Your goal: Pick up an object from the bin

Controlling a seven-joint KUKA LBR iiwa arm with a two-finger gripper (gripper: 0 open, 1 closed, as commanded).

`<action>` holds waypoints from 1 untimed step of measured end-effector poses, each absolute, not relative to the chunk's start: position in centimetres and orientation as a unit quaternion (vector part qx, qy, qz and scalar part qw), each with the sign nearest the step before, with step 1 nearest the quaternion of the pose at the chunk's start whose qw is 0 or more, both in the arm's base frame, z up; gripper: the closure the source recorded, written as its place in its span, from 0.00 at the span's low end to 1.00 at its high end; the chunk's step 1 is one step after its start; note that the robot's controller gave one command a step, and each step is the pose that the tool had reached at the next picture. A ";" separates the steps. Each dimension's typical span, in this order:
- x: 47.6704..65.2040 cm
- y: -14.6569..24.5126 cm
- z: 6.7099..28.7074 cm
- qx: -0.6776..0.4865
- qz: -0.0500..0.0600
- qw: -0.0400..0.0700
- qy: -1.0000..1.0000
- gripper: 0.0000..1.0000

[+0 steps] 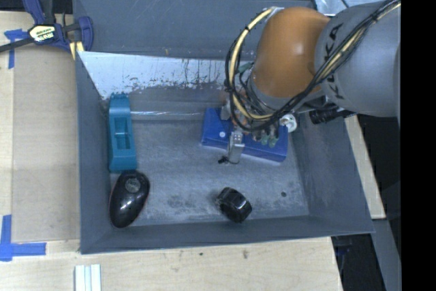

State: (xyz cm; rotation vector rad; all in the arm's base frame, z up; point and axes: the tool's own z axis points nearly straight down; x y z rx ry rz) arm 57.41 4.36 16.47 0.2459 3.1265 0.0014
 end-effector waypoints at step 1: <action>59.7 -1.9 15.5 0.069 0.000 0.003 0.998 0.00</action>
Offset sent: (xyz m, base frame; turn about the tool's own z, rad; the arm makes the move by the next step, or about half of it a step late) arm 0.0228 -0.0698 -0.0947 0.0263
